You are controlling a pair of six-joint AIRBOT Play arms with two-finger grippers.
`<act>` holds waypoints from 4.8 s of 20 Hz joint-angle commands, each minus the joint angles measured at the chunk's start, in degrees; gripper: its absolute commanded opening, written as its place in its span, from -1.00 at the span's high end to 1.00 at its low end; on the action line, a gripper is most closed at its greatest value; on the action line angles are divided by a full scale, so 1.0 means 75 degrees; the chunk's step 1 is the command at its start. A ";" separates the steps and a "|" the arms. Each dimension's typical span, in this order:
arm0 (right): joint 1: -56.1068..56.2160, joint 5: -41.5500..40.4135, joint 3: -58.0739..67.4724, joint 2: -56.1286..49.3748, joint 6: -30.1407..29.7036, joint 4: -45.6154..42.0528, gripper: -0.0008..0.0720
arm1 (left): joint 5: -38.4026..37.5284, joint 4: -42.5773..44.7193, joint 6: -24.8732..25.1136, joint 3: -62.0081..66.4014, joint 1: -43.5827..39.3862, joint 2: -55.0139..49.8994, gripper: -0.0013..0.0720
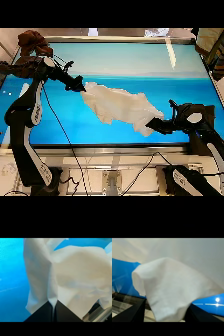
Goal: Fold the shirts.
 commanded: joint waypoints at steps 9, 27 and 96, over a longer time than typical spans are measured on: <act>0.0090 -0.1909 0.0157 0.0283 -0.0784 -0.0137 0.91 | 0.0044 -0.1696 0.0431 0.0000 0.0020 0.0204 0.92; -0.3258 0.0781 0.8186 0.2806 -0.1212 -0.1291 0.92 | 0.1629 0.3523 -0.1067 0.0475 0.0012 0.8271 0.94; -0.2632 -0.0437 0.0898 0.0402 -0.0545 0.0918 0.91 | 0.1055 0.0437 0.0801 -0.3314 -0.0280 0.1772 -0.29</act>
